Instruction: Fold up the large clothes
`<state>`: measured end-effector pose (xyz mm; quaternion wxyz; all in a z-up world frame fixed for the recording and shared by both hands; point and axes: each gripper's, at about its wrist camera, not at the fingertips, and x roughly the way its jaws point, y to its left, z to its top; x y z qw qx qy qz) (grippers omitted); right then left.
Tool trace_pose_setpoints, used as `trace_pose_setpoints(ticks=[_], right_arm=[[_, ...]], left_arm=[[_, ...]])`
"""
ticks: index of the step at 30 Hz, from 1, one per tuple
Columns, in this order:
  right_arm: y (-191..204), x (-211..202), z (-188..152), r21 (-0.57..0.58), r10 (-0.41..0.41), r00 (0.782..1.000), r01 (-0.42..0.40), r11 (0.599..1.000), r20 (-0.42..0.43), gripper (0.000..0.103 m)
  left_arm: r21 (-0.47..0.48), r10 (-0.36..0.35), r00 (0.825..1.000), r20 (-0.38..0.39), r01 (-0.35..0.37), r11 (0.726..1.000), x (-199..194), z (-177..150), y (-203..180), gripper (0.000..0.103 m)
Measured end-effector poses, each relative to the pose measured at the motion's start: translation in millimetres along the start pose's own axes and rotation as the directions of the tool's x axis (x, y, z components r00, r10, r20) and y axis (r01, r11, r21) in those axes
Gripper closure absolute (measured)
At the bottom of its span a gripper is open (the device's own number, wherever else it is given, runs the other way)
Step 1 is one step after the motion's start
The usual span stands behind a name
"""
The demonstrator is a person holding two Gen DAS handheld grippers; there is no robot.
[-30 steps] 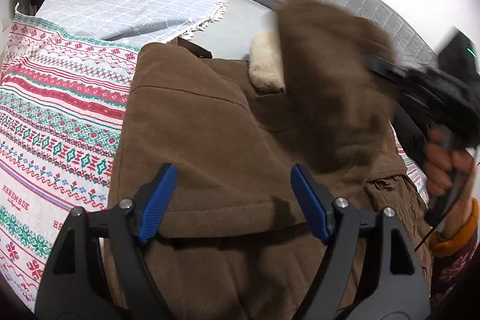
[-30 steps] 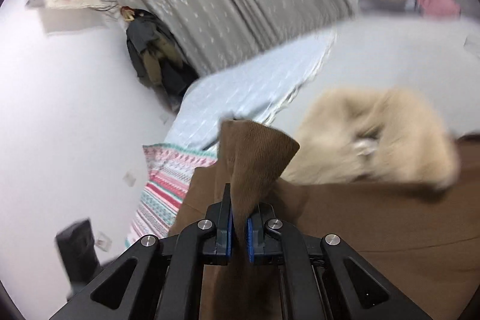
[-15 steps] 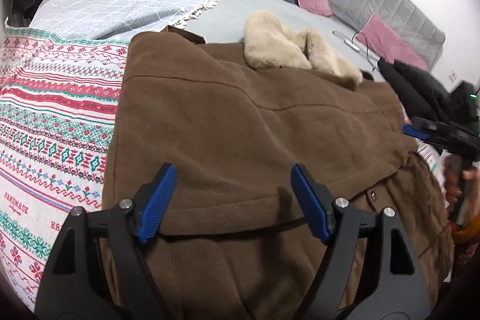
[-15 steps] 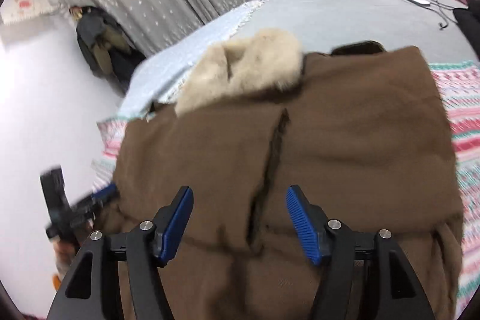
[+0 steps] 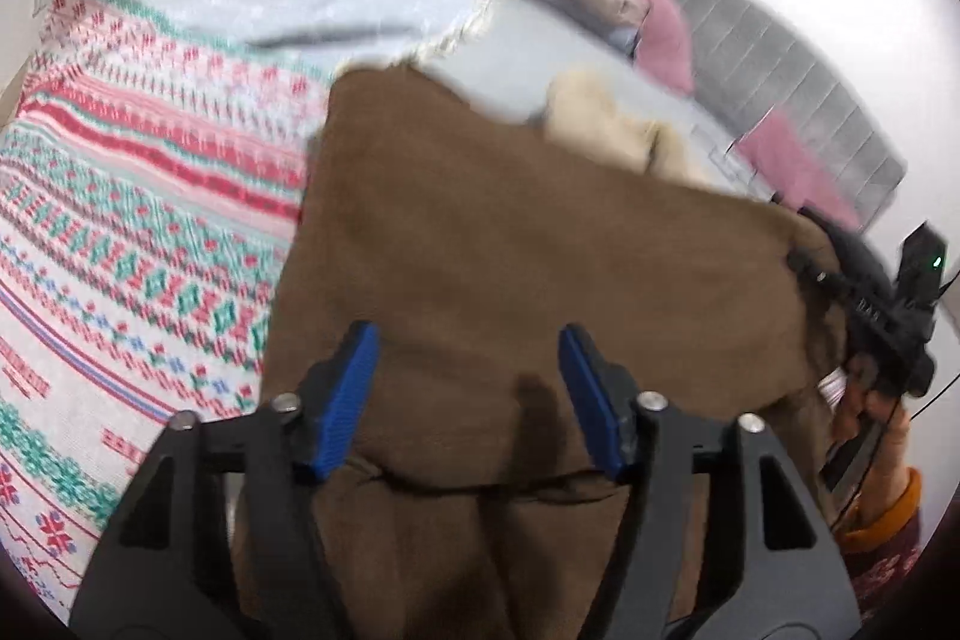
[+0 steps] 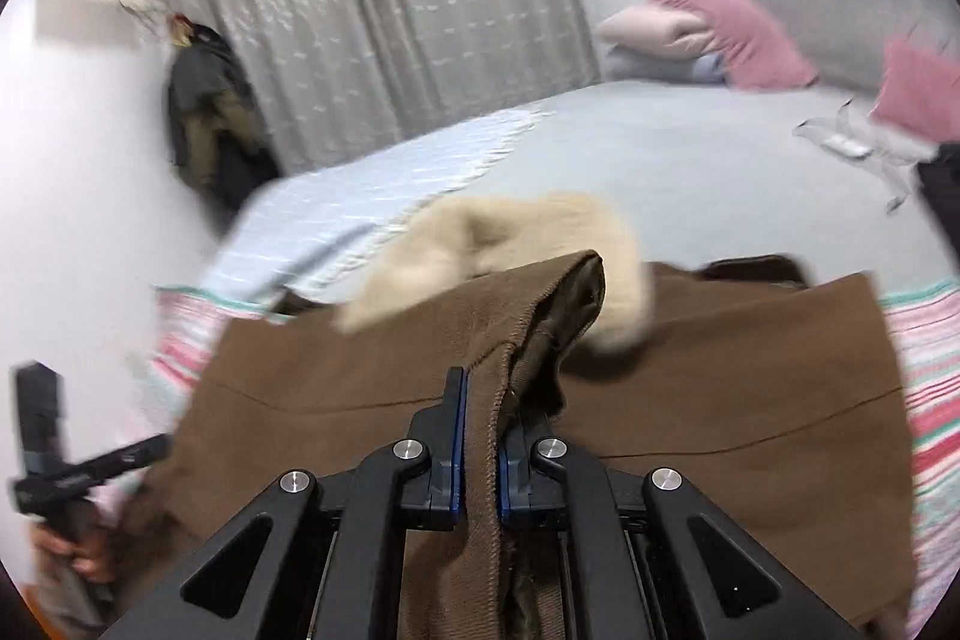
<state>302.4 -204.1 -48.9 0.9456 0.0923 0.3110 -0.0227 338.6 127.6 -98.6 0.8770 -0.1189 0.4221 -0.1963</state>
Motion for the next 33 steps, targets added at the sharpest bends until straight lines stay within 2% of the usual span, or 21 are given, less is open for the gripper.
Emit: trace_pose_setpoints(ticks=[2,3,5,7,9,10,12,14,16,18,19,20,22,24,25,28,33], right_arm=[[-10,25,-9,-0.003,-0.05,0.994,0.05,0.999,-0.097,0.095],[-16,44,-17,-0.009,-0.091,0.982,0.091,0.996,-0.168,0.091],[-24,56,-25,0.004,-0.107,0.972,0.11,0.994,-0.209,0.087],[-23,45,-23,0.021,-0.129,0.976,0.135,0.991,-0.173,0.078],[-17,26,-18,0.011,-0.183,0.977,0.185,0.983,-0.109,0.067],[-11,17,-15,-0.002,-0.176,0.982,0.177,0.984,-0.07,0.065],[6,5,-12,-0.037,-0.141,0.99,0.14,0.989,-0.024,0.052],[23,4,-13,-0.099,-0.09,0.995,0.087,0.991,-0.031,0.048],[30,20,-19,-0.131,-0.077,0.994,0.067,0.989,-0.074,0.048],[26,38,-29,-0.139,-0.107,0.987,0.09,0.986,-0.123,0.048],[12,47,-38,-0.112,-0.136,0.978,0.119,0.987,-0.161,0.048],[1,50,-43,-0.073,-0.125,0.976,0.114,0.991,-0.178,0.05],[-14,39,-43,0.003,-0.101,0.983,0.103,0.995,-0.155,0.05],[-19,28,-42,-0.023,-0.202,0.967,0.2,0.979,-0.157,0.047],[-22,22,-43,-0.036,-0.204,0.966,0.201,0.979,-0.16,0.047],[-28,9,-43,-0.021,-0.159,0.971,0.158,0.987,-0.177,0.048],[-35,-34,-47,0.021,-0.096,0.978,0.101,0.995,-0.186,0.047]], left_arm=[[0.051,0.053,0.999,-0.007,-0.053,0.997,7,-3,-7,0.042],[0.085,0.083,0.997,-0.001,-0.082,0.993,8,-5,-13,0.042],[0.134,0.123,0.992,0.005,-0.123,0.983,10,-7,-20,0.042],[0.155,0.144,0.989,0.025,-0.146,0.977,7,-7,-25,0.042],[0.167,0.133,0.988,0.075,-0.144,0.976,-2,-5,-29,0.042],[0.17,0.112,0.989,0.1,-0.128,0.977,-6,-4,-30,0.042],[0.178,0.088,0.989,0.12,-0.108,0.978,-9,-5,-33,0.042],[0.19,0.123,0.989,0.083,-0.137,0.972,2,-7,-32,0.042],[0.201,0.163,0.986,0.038,-0.167,0.965,15,-9,-33,0.042],[0.214,0.175,0.984,0.038,-0.18,0.96,16,-11,-36,0.041],[0.215,0.171,0.984,0.04,-0.176,0.961,16,-11,-36,0.04],[0.214,0.167,0.985,0.04,-0.172,0.962,16,-12,-36,0.04],[0.211,0.167,0.985,0.041,-0.172,0.962,15,-13,-36,0.038],[0.216,0.169,0.985,0.042,-0.174,0.961,15,-14,-36,0.035],[0.221,0.176,0.983,0.044,-0.181,0.958,14,-14,-37,0.035],[0.236,0.191,0.98,0.057,-0.2,0.951,13,-15,-41,0.035],[0.214,0.185,0.981,0.057,-0.192,0.958,-4,-8,-46,0.031]])
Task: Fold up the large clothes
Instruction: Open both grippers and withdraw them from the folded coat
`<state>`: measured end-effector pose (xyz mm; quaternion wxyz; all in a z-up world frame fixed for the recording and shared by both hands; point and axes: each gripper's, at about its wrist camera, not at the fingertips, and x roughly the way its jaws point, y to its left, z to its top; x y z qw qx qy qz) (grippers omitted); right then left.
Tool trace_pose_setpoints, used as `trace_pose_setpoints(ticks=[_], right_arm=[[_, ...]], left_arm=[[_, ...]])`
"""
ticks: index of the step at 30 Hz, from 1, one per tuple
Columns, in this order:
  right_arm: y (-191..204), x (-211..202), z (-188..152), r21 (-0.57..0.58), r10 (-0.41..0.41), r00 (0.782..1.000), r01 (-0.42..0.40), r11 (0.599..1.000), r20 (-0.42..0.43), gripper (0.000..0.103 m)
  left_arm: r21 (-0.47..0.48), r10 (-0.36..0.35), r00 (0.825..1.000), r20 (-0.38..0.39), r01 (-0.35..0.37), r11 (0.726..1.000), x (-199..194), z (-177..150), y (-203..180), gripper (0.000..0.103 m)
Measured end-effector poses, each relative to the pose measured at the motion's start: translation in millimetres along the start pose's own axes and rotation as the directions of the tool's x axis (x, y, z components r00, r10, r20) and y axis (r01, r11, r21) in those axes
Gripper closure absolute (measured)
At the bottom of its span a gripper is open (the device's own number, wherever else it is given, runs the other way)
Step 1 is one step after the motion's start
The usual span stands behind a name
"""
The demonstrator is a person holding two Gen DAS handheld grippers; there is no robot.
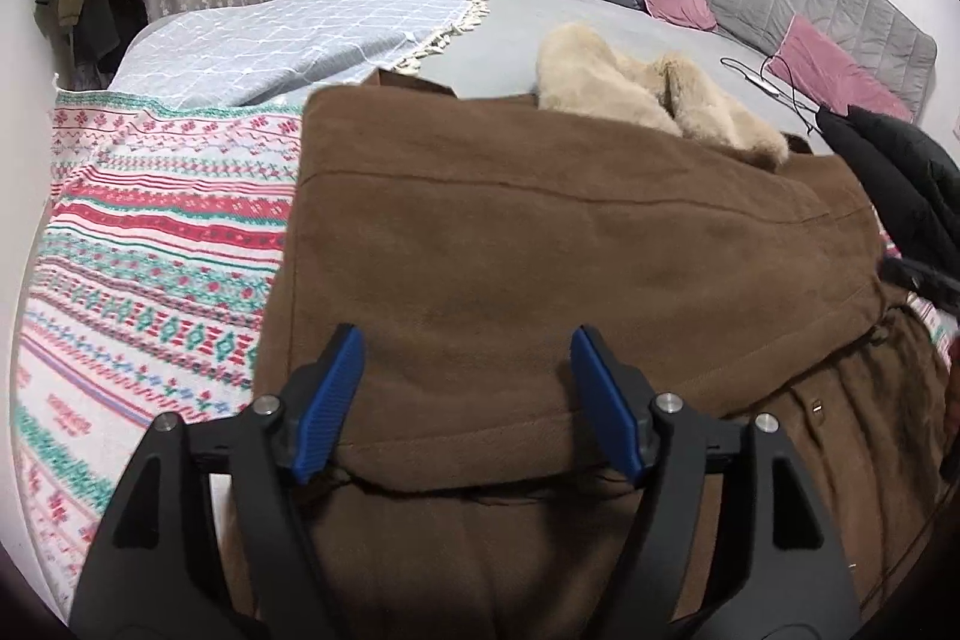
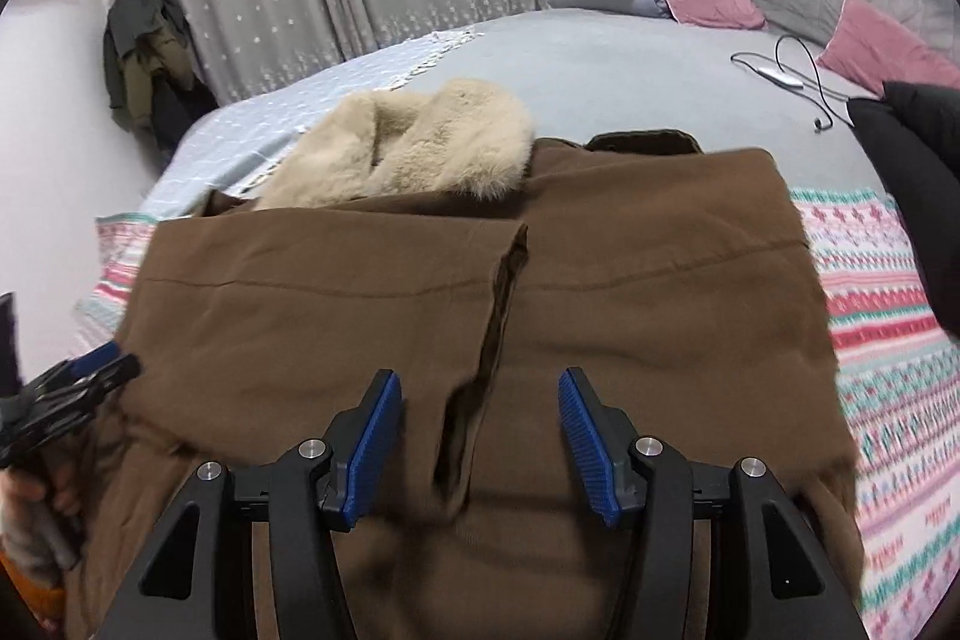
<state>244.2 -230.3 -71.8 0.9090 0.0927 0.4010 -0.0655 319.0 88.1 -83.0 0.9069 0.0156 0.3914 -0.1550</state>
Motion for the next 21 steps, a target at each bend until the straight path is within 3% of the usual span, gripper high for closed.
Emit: trace_pose_setpoints(ticks=[2,4,6,10,15,21], right_arm=[[2,-22,-8,-0.011,0.006,1.0,-0.006,1.0,0.009,0.047],[4,-46,-14,-0.027,0.005,1.0,-0.005,1.0,0.022,0.042],[6,-68,-20,-0.048,0.001,1.0,0.0,0.999,0.029,0.034],[15,-116,-37,-0.119,-0.01,1.0,0.013,0.993,0.029,0.026],[27,-169,-61,-0.189,0.009,1.0,-0.007,0.982,0.011,0.023],[24,-231,-90,-0.216,0.025,1.0,-0.022,0.976,0.014,0.021]], left_arm=[[-0.032,-0.003,1.0,0.024,0.004,0.999,-19,8,-1,0.028],[-0.077,-0.03,0.999,0.042,0.033,0.996,-37,14,0,0.019],[-0.132,-0.073,0.996,0.055,0.08,0.988,-61,17,-2,0.017],[-0.158,-0.138,0.99,0.01,0.137,0.978,-104,17,-8,0.013],[-0.124,-0.08,0.997,-0.02,0.077,0.989,-166,0,-17,0.01],[-0.021,-0.033,0.999,-0.01,0.033,0.999,-228,-40,-23,0.007]])
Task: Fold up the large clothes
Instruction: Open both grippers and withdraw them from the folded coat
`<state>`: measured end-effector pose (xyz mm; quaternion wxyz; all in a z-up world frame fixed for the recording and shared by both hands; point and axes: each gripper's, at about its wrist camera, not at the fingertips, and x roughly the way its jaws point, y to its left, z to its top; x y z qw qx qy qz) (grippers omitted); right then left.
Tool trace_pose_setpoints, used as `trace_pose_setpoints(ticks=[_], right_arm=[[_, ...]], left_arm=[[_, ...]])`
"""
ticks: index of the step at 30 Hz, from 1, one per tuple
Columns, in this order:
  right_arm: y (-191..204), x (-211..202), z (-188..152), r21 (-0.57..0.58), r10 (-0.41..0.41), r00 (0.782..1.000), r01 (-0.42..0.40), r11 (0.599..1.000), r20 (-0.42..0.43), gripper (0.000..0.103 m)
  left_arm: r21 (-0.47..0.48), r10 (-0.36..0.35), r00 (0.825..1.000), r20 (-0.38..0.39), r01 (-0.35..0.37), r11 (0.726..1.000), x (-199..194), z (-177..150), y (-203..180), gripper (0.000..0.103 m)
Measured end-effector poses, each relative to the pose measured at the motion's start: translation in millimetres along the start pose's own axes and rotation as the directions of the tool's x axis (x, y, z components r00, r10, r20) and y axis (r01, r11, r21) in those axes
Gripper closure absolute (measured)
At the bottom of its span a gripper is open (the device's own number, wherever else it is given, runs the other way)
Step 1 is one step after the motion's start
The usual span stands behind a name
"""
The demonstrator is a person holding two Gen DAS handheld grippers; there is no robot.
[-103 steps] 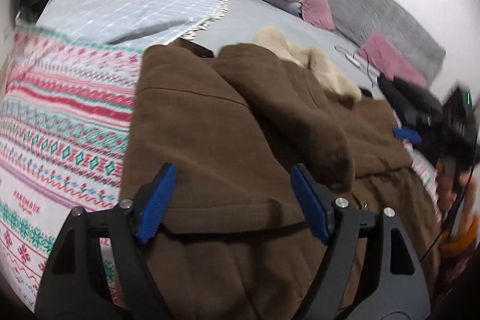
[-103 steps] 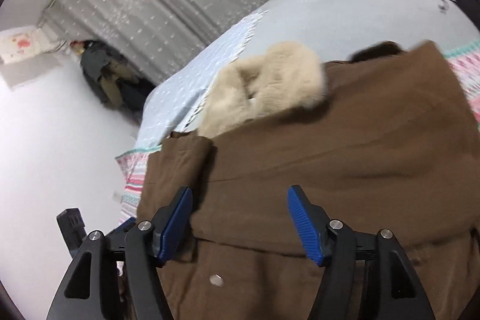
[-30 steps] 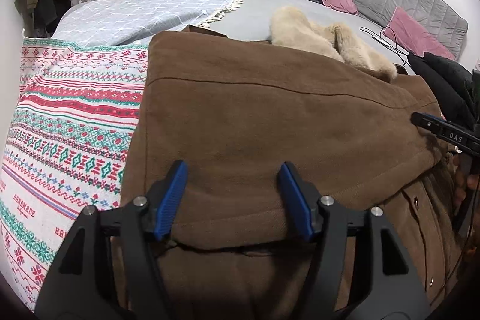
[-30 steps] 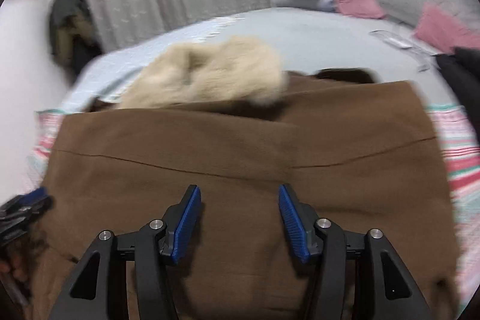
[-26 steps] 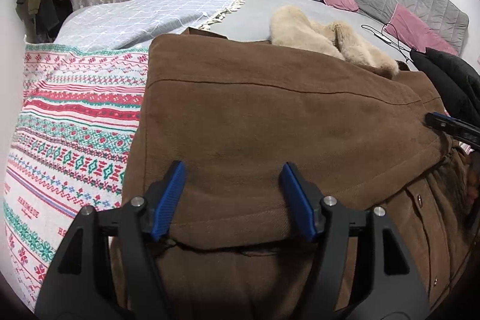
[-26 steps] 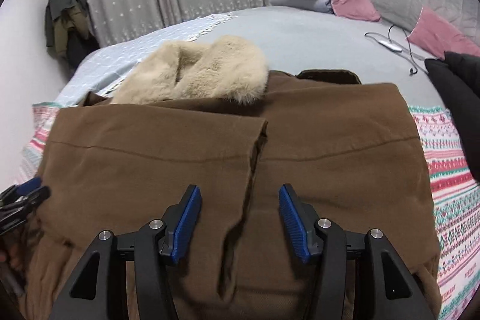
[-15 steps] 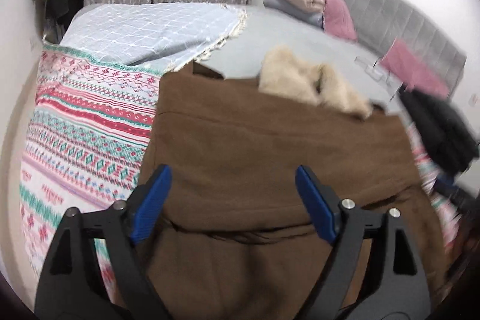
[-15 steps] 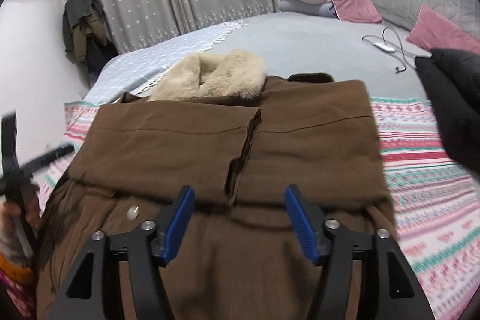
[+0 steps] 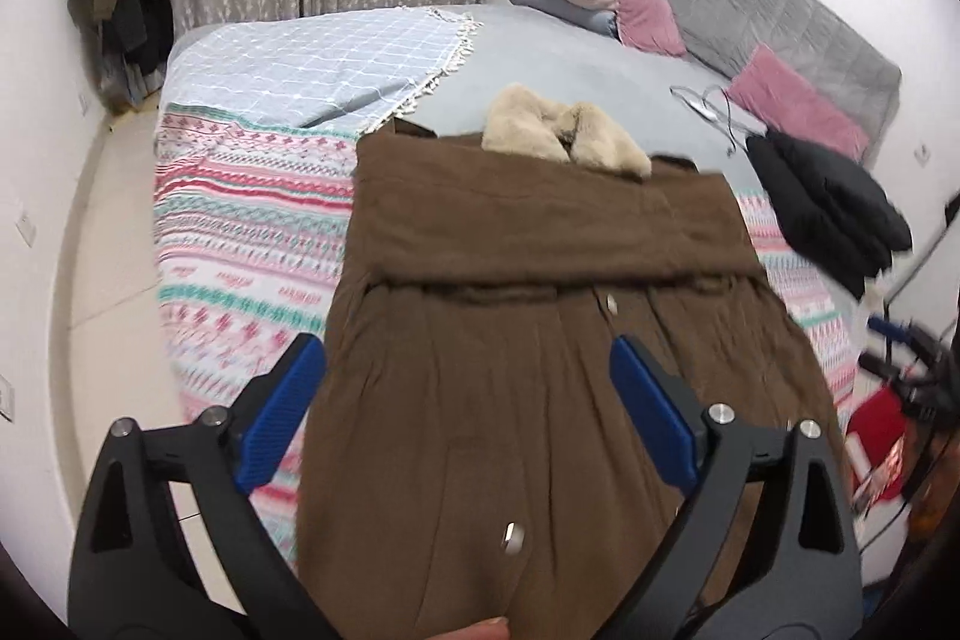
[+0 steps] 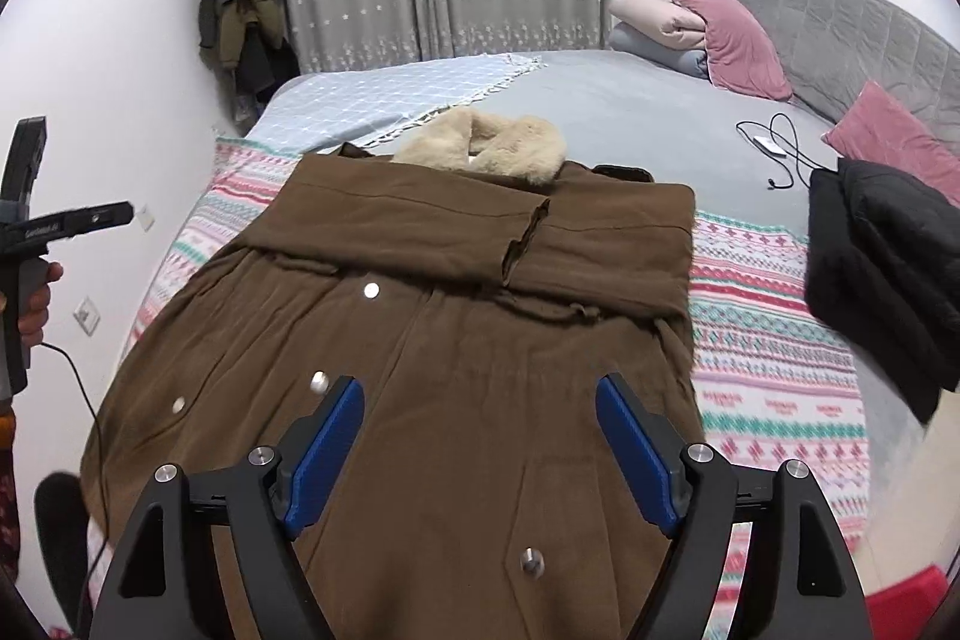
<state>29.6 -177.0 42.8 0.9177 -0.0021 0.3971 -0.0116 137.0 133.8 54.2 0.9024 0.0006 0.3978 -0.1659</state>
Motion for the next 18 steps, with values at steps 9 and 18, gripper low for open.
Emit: trace_pose_setpoints(ticks=[9,18], right_arm=[[-16,-38,-47,0.038,-0.019,0.998,0.021,0.999,-0.066,0.02],[-35,-36,-100,0.082,-0.044,0.98,0.061,0.995,-0.194,0.02]], left_arm=[[0.01,-0.003,0.991,-0.136,0.004,1.0,-22,-74,21,0.006],[-0.073,-0.07,0.952,-0.299,0.05,0.996,-8,-131,48,0.006]])
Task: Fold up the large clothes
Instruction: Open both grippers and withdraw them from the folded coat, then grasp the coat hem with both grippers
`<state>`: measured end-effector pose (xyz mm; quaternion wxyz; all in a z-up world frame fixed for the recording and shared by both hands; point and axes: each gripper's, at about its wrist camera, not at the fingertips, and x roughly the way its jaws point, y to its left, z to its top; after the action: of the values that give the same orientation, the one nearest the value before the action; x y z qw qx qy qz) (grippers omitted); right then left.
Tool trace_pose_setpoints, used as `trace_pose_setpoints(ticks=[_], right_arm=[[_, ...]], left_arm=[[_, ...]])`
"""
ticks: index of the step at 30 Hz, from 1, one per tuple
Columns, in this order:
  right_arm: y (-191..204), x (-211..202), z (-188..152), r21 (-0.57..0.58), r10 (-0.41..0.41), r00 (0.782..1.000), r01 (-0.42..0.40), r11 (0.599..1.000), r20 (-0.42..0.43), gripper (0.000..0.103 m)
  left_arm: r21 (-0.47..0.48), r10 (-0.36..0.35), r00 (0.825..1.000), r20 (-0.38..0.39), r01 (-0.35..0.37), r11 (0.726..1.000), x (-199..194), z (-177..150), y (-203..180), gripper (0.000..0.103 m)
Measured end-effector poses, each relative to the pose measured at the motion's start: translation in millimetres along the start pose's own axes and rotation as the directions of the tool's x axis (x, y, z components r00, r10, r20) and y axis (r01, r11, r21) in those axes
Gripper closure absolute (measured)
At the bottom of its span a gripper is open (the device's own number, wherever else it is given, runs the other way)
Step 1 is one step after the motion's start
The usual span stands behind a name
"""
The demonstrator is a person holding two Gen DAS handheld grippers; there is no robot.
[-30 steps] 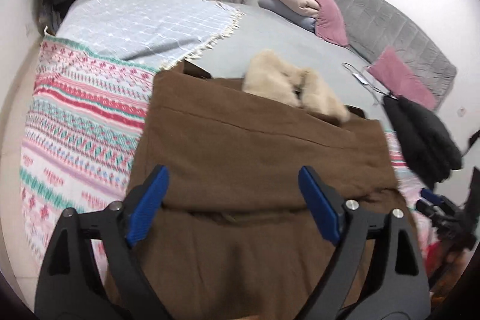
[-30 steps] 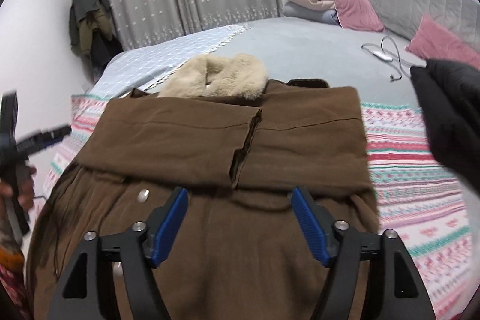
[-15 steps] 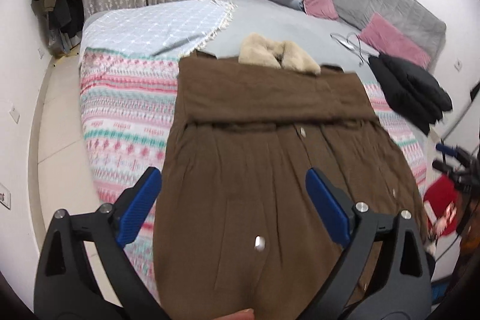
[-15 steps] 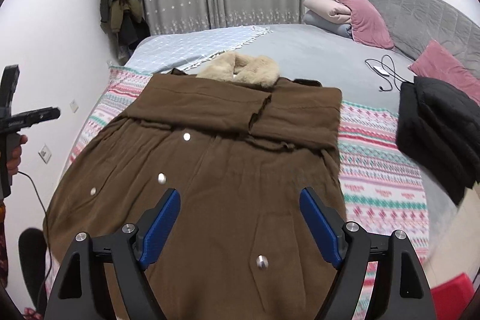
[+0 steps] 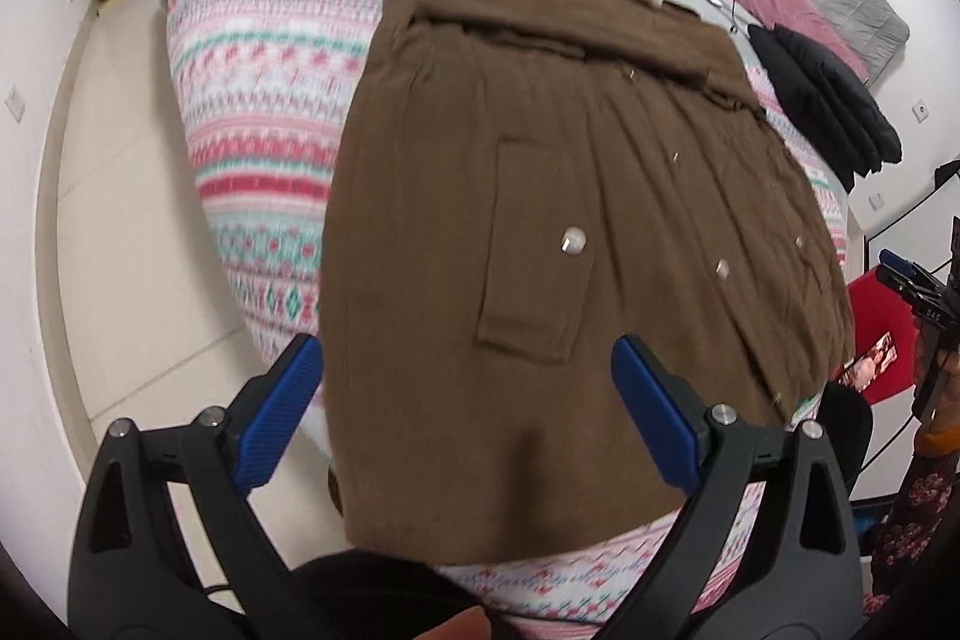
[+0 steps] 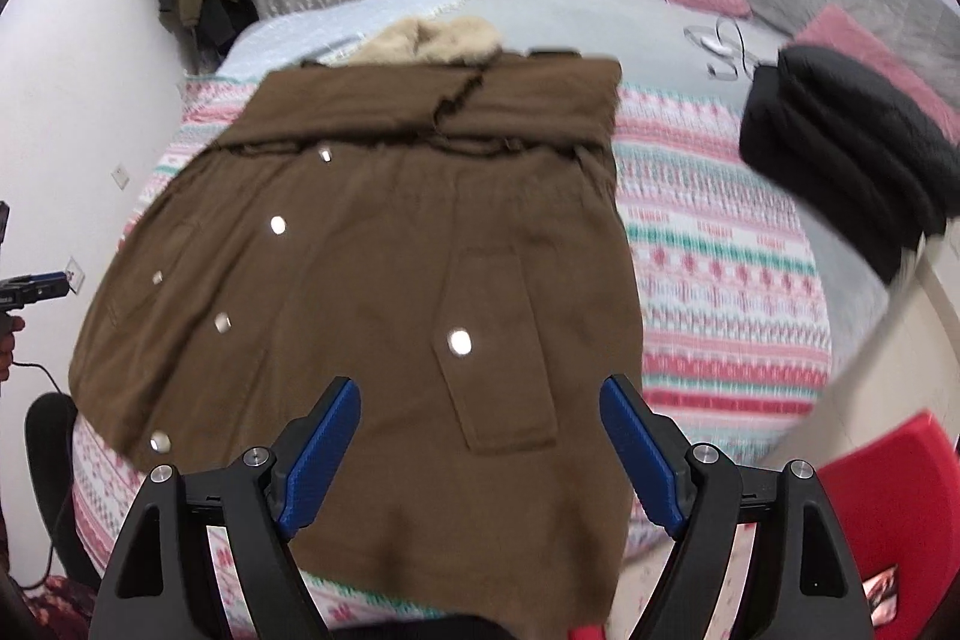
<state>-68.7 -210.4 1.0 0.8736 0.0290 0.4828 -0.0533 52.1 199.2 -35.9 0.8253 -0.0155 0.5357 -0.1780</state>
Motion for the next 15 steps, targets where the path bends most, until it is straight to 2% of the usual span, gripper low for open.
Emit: trace_pose_setpoints(ticks=[4,10,15], right_arm=[[-10,7,-16,0.039,0.02,0.998,-0.018,0.999,-0.066,0.02],[-29,16,-36,0.068,0.008,0.991,0.001,0.998,-0.134,0.02],[-48,34,-46,0.14,0.031,0.983,-0.005,0.99,-0.183,0.02]], left_arm=[[-0.02,-0.019,0.999,-0.041,0.019,1.0,11,-13,13,0.006],[-0.043,-0.053,0.992,-0.113,0.048,0.998,34,-25,30,0.006],[-0.076,-0.086,0.984,-0.157,0.075,0.994,50,-31,40,0.006]])
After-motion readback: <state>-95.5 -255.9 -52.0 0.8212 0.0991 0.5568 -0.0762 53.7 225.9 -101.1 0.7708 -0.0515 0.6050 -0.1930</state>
